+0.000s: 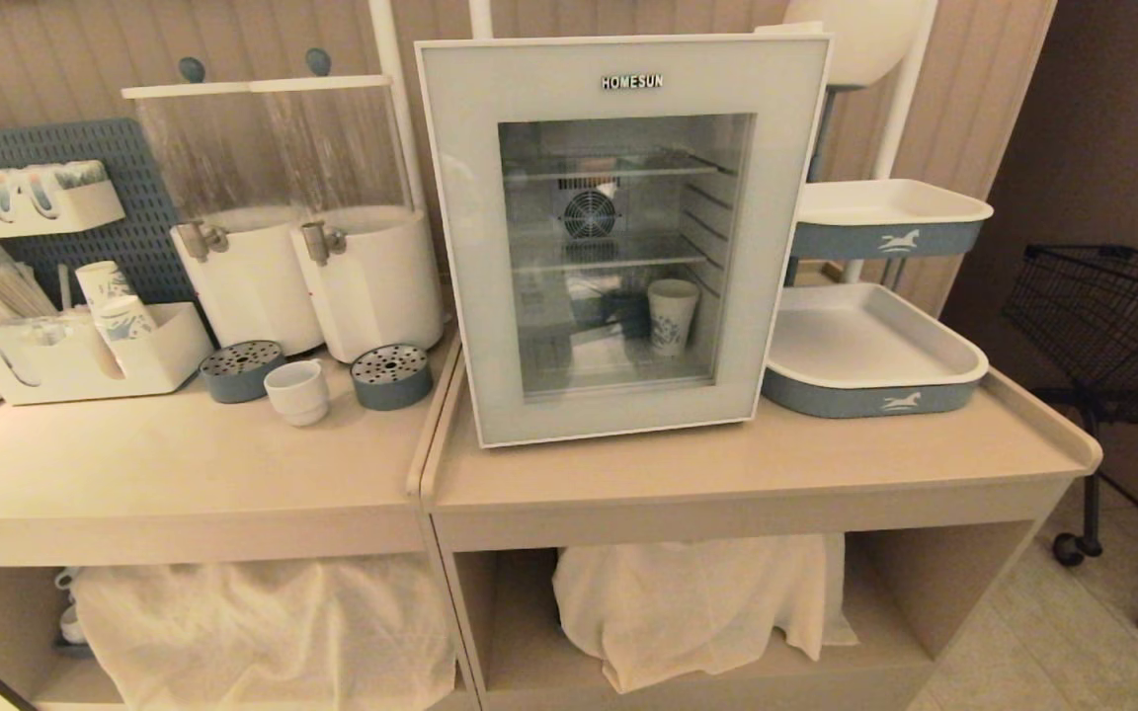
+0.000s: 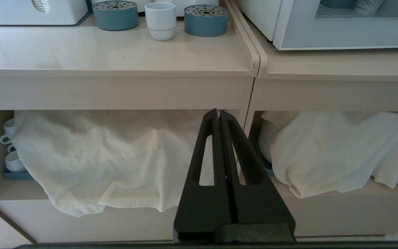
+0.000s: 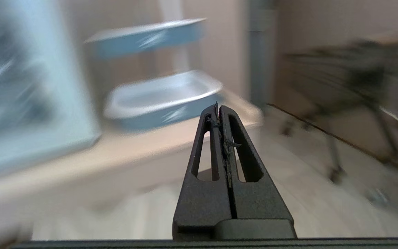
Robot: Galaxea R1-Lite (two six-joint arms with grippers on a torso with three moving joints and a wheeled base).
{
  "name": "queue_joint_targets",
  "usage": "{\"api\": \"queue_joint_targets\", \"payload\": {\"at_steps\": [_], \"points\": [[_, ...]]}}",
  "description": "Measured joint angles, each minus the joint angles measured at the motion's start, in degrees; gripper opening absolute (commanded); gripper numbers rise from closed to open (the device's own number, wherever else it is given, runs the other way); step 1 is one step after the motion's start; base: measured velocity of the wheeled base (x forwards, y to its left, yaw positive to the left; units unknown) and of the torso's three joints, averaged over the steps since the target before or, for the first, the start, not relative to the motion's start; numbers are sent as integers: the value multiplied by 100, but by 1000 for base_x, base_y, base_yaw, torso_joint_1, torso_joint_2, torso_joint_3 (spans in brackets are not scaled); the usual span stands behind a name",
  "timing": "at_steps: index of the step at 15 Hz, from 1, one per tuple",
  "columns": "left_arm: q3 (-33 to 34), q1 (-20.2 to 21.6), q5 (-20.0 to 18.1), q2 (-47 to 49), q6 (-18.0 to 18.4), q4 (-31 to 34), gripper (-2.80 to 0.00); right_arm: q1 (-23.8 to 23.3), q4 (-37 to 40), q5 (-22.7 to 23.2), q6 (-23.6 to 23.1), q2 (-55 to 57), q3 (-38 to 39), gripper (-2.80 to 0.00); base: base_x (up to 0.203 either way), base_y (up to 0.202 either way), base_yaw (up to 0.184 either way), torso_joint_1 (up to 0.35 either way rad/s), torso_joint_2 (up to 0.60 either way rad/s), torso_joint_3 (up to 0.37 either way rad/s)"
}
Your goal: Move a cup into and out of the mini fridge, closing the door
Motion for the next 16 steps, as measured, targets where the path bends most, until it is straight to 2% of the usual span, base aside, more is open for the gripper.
{"api": "queue_joint_targets", "payload": {"at_steps": [1, 3, 5, 7, 9, 11, 16], "points": [[0, 0, 0, 0, 0, -2, -280, -7, 76, 411, -190, -43, 130, -280, 0, 0, 0, 0, 0, 0], [0, 0, 0, 0, 2, -2, -280, -11, 724, 1207, -443, -88, 203, -280, 0, 0, 0, 0, 0, 0], [0, 0, 0, 0, 2, 0, -280, -16, 1441, 1747, -455, -99, 121, -280, 0, 0, 0, 0, 0, 0], [0, 0, 0, 0, 2, 0, -280, -16, 1782, 1800, -311, -99, 64, -280, 0, 0, 0, 0, 0, 0], [0, -2, 0, 0, 0, 0, -280, -16, 1810, 1778, -111, -99, 60, -280, 0, 0, 0, 0, 0, 0], [0, 0, 0, 0, 0, -2, -280, -11, 1812, 1776, -104, -99, 63, -280, -1, 32, -11, 1, 1, 1], [-1, -2, 0, 0, 1, -2, -280, -16, 1805, 1776, -97, -99, 63, -280, -125, 163, -11, 2, 6, 3]]}}
